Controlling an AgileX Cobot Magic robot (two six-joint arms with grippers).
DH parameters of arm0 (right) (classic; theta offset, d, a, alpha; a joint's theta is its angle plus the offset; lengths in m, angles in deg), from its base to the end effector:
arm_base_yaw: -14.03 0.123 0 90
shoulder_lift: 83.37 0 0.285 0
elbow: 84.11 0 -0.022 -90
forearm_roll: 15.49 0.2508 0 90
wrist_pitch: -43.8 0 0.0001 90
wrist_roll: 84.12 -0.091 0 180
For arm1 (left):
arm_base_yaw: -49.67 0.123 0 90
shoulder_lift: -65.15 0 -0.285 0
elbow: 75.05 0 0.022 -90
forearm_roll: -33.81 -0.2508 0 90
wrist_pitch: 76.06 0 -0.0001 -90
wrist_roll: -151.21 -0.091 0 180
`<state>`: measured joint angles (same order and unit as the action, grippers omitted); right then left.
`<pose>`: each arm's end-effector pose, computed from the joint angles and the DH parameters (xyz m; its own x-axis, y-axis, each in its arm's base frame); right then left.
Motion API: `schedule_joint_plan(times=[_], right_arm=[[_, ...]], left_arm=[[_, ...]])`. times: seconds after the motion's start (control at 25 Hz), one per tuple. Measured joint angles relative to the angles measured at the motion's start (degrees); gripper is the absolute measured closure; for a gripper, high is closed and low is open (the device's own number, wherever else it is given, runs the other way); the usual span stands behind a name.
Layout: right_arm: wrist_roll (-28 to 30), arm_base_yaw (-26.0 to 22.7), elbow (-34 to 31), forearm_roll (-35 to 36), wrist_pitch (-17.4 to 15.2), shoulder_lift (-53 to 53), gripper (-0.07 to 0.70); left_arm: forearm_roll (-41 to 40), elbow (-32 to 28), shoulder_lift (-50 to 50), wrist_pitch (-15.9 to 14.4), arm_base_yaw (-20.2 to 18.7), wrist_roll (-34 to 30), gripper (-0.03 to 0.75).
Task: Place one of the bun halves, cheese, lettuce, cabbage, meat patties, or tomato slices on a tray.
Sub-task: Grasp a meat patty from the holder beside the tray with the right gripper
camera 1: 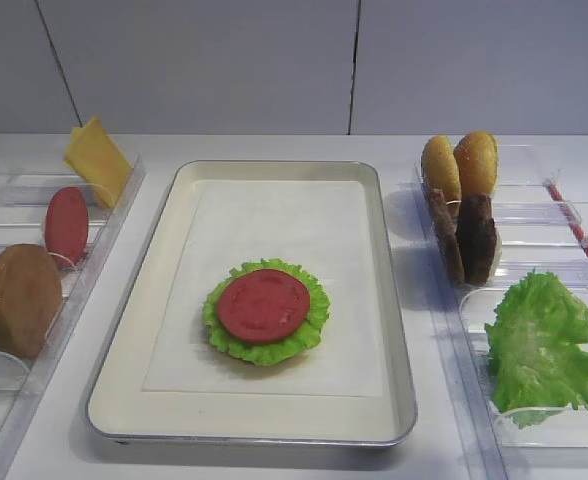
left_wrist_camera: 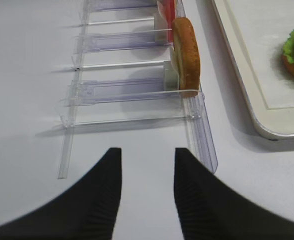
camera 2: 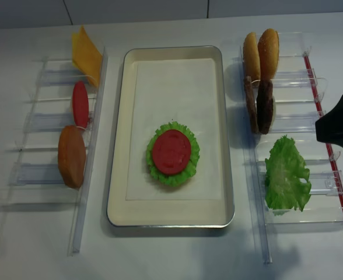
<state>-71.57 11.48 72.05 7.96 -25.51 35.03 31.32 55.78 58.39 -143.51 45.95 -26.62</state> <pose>0.1522 0.0271 0.3402 -0.8801 -0.0230 -0.4742 -0.1865 0.9353 0.3008 -0.0114 0.0044 0.2652 -0.5493 0.0145 -0.8355 0.0197 0.9998 0.0044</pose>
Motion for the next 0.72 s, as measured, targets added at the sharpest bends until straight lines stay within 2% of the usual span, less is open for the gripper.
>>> schedule_joint_plan(times=[0.36,0.6,0.72], right_arm=[[-0.2,0.0,0.0,3.7,0.2,-3.7,0.102],[1.2,0.2,0.0,6.0,2.4,-8.8,0.102],[1.7,2.7,0.8,5.9,4.2,-10.8,0.102]], left_arm=[[0.0,0.0,0.0,0.0,0.0,0.0,0.474],[0.0,0.0,0.0,0.0,0.0,0.0,0.474],[0.0,0.0,0.0,0.0,0.0,0.1,0.474]])
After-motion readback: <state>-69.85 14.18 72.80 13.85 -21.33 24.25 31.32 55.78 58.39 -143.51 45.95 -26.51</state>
